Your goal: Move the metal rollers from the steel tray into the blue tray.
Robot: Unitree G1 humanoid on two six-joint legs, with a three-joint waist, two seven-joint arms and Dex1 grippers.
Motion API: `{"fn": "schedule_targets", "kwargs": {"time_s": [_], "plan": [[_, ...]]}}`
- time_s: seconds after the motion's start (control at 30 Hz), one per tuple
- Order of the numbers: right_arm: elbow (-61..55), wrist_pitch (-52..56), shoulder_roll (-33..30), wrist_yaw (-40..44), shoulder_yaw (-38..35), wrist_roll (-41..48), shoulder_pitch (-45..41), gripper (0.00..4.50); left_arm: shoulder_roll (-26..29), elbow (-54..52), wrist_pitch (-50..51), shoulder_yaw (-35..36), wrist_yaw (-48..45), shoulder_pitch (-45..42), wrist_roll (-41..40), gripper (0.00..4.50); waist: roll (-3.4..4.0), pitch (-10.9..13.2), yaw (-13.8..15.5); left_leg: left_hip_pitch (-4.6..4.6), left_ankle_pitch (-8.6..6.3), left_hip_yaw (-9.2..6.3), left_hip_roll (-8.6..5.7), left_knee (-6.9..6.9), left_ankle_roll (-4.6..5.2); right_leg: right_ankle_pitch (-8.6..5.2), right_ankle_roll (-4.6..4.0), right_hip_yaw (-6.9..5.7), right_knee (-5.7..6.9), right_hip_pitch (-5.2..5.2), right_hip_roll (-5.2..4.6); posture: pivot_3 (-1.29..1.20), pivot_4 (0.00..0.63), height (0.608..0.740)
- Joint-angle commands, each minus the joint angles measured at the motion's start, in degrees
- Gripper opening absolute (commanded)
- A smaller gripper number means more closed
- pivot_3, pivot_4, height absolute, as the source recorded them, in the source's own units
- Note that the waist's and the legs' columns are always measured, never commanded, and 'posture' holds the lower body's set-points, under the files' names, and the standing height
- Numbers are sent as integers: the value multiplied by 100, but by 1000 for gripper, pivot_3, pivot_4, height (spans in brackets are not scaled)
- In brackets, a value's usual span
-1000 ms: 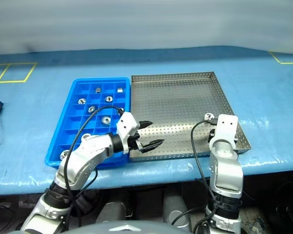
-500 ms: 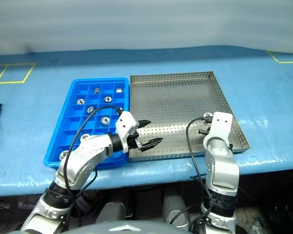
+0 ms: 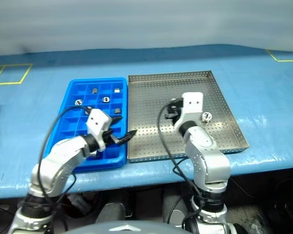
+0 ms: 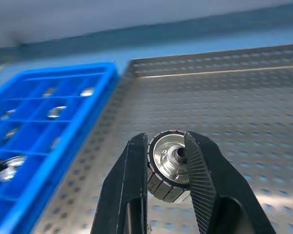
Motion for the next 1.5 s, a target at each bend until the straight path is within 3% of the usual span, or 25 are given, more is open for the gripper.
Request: {"fn": "schedule_targets", "kwargs": {"time_s": [0.03, 0.17, 0.33, 0.8, 1.0, 1.17, 1.33, 1.5], "plan": [[-143, -45, 47, 472, 613, 488, -152, 777, -71, -506, 188, 864, 504, -26, -130, 4406, -2, 1, 48, -3, 0, -1, 0, 1, 0, 0, 0, -1, -2, -1, 0, -141, 150, 740], [133, -85, 45, 725, 1263, 640, -278, 777, 3, -687, 398, 1056, 731, 73, -87, 4406, -2, 1, 160, -1, -1, -4, -4, 1, -1, 0, 1, -4, -6, 2, -4, -96, 150, 740], [701, -427, -23, 814, 1726, 480, -463, 777, -23, -804, 495, 801, 878, 358, 25, 4406, -6, 0, 315, -1, -12, -5, -7, 1, -21, 1, 3, -5, -9, -24, -6, -63, 150, 740], [1080, -643, -247, 804, 1821, 340, -478, 777, -95, -919, 477, 750, 959, 636, -66, 4406, -10, 0, 464, -4, -17, -2, -7, 1, -34, 2, 2, -4, -4, -32, -5, -49, 150, 740], [1125, -948, -181, 573, 1733, 190, -382, 2662, -77, -856, 516, 650, 909, 524, -81, 4406, -10, 0, 461, -4, -17, -2, -7, 1, -35, 2, 2, -5, -4, -31, -5, -65, 150, 740], [1004, -1197, -203, 482, 1568, 151, -365, 2662, -121, -769, 496, 510, 876, 441, -90, 4406, -10, 0, 449, -4, -17, 0, -7, 1, -34, 2, 2, -4, -4, -31, -5, -75, 150, 740], [997, -1334, -349, -176, 1071, -303, -412, 2662, -240, -687, 378, 316, 787, 329, -147, 4406, -10, 0, 456, -4, -16, 2, -9, 5, -33, 3, 4, -3, -4, -29, -6, -90, 150, 740], [716, -793, -1006, -538, 991, -911, -213, 2662, -516, -36, 18, -470, 412, -484, -49, 4406, -12, 0, 472, -3, -14, 4, -12, 10, -29, 3, 5, -5, -4, -22, -7, -129, 150, 740]]}}
